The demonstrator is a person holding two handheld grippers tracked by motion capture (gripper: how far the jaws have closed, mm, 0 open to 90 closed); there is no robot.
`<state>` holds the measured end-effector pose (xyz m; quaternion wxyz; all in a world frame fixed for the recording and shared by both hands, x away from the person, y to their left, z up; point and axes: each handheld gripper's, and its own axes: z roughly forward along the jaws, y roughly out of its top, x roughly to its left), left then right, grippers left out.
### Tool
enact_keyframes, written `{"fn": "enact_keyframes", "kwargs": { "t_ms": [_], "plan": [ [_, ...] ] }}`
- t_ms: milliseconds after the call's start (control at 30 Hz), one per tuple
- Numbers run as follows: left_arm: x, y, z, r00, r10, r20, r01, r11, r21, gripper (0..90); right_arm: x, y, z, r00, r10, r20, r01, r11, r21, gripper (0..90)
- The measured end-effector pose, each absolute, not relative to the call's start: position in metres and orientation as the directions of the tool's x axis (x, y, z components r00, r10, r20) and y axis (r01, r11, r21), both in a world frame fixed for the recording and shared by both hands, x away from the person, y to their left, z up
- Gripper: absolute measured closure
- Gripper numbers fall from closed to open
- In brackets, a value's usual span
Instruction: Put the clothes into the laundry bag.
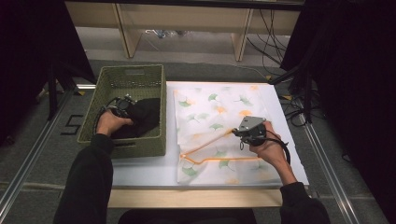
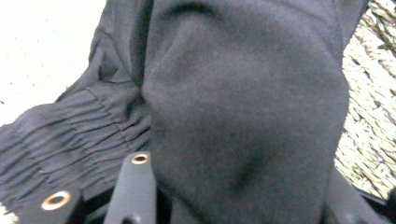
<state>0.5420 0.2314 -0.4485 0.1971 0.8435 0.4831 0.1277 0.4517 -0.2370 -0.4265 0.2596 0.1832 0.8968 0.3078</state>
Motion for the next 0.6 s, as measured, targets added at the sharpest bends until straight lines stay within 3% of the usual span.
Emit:
{"fn": "enact_keyframes", "kwargs": {
  "t_ms": [233,600],
  "plan": [
    [0.536,0.237,-0.435,0.507,0.862,-0.007,0.745,-0.434,0.506,67.1,0.452,-0.237,-0.427,-0.799,0.486,-0.354,0.167,0.745,0.645,90.0],
    [0.521,0.257,-0.395,0.478,0.876,-0.06,0.704,-0.341,0.623,68.3,0.453,-0.239,-0.426,-0.798,0.486,-0.356,0.166,0.746,0.645,90.0]
  ]
}}
